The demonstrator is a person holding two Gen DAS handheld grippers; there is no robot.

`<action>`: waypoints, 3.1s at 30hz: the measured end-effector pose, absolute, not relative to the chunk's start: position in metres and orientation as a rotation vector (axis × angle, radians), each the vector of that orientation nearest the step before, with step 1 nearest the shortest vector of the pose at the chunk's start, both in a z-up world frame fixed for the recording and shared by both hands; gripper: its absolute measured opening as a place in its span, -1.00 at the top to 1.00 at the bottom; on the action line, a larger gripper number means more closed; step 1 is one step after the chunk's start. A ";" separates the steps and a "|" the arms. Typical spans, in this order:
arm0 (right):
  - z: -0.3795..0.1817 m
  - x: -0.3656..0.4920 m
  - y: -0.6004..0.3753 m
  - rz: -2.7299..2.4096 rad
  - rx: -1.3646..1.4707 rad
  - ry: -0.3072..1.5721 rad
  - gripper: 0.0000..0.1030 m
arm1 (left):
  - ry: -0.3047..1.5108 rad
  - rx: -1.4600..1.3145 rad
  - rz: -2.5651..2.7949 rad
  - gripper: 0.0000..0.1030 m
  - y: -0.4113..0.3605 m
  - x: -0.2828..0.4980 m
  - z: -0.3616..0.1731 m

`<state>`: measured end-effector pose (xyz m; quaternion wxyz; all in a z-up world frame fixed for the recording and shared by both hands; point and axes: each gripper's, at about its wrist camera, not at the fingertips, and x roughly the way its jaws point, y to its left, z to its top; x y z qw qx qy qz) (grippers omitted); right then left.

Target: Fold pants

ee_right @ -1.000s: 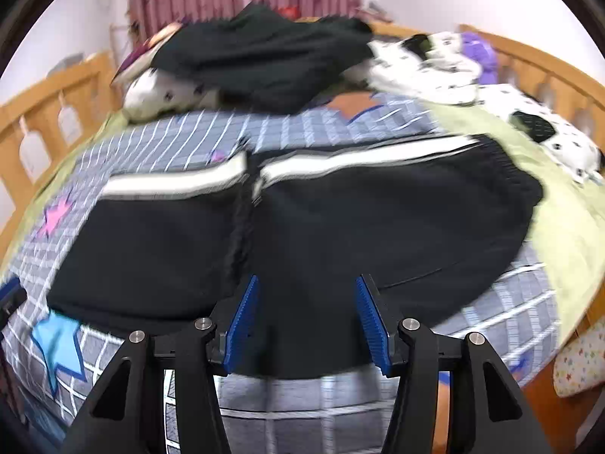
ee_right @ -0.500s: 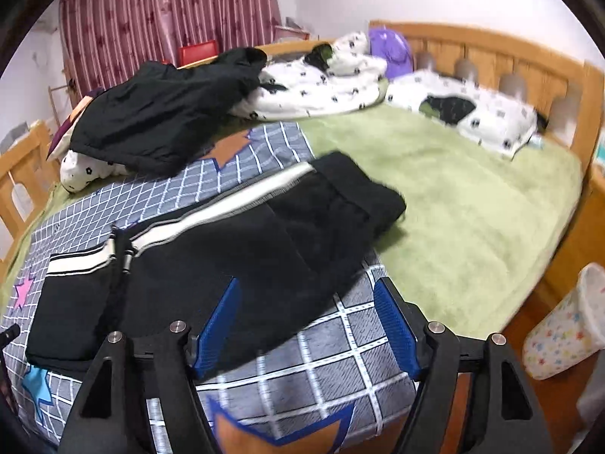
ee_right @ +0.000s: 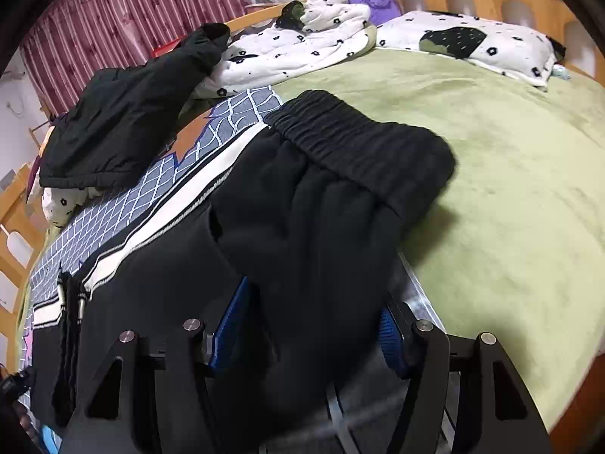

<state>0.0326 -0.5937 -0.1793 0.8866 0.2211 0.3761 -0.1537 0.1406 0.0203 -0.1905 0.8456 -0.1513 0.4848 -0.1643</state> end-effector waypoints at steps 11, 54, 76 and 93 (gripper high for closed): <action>-0.164 0.046 -0.591 -0.357 0.387 0.729 0.55 | 1.041 -0.453 -0.434 0.79 0.015 0.171 -0.185; -0.133 0.080 -0.404 -0.218 0.176 0.942 0.14 | 1.022 -0.251 0.011 0.35 0.184 0.182 -0.145; -0.132 0.059 -0.235 0.037 0.003 0.942 0.18 | 1.023 -0.121 -0.133 -0.19 0.188 0.090 -0.176; -0.148 0.109 -0.099 0.227 -0.055 0.960 0.89 | 1.042 -0.193 -0.171 -0.19 0.205 0.081 -0.176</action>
